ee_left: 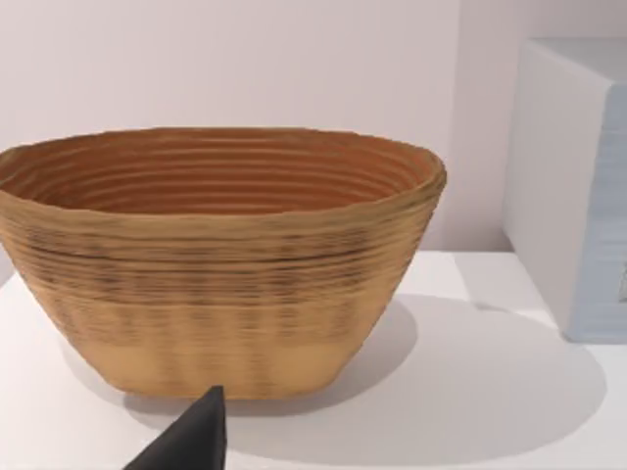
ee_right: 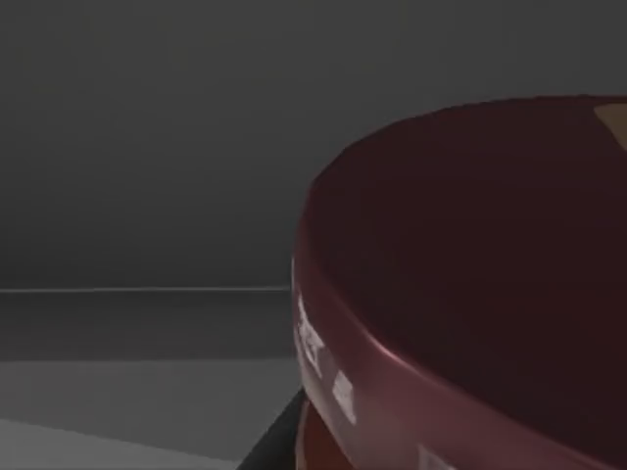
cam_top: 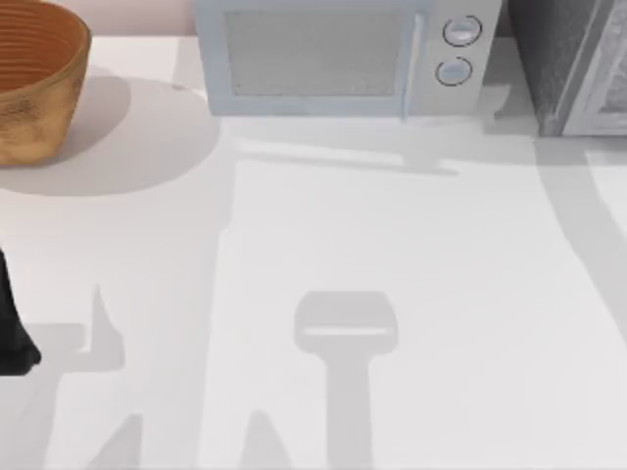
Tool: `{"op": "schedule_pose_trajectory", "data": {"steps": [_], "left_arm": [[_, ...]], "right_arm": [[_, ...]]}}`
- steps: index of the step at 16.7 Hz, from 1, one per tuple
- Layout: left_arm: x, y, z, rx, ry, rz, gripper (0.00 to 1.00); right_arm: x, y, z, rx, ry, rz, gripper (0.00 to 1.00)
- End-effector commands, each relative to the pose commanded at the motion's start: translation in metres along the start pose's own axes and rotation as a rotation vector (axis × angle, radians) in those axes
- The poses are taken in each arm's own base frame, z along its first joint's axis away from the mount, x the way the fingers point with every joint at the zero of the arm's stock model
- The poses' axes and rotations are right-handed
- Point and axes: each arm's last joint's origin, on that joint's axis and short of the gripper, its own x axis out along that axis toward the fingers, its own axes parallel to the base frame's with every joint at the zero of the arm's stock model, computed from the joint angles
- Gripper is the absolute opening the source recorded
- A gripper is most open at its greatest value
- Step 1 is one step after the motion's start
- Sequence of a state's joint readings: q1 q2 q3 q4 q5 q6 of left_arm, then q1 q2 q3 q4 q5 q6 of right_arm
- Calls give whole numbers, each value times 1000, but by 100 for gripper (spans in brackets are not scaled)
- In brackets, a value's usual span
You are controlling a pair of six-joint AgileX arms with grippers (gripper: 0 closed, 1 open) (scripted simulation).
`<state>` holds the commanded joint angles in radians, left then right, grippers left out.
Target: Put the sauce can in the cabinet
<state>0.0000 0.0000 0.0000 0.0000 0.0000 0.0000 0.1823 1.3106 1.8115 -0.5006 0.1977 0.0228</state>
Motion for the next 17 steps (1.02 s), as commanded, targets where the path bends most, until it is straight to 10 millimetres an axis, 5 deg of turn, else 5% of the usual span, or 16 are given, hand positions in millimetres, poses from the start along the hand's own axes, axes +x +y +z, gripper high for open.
{"op": "schedule_pose_trajectory", "data": {"steps": [10, 13, 17], "left_arm": [[0, 0, 0, 0, 0, 0, 100], [0, 0, 0, 0, 0, 0, 100], [0, 0, 0, 0, 0, 0, 100]], "right_arm": [[19, 4, 6, 0, -2, 12, 0], [55, 6, 9, 0, -10, 13, 0], [130, 7, -11, -9, 26, -4, 0]]}}
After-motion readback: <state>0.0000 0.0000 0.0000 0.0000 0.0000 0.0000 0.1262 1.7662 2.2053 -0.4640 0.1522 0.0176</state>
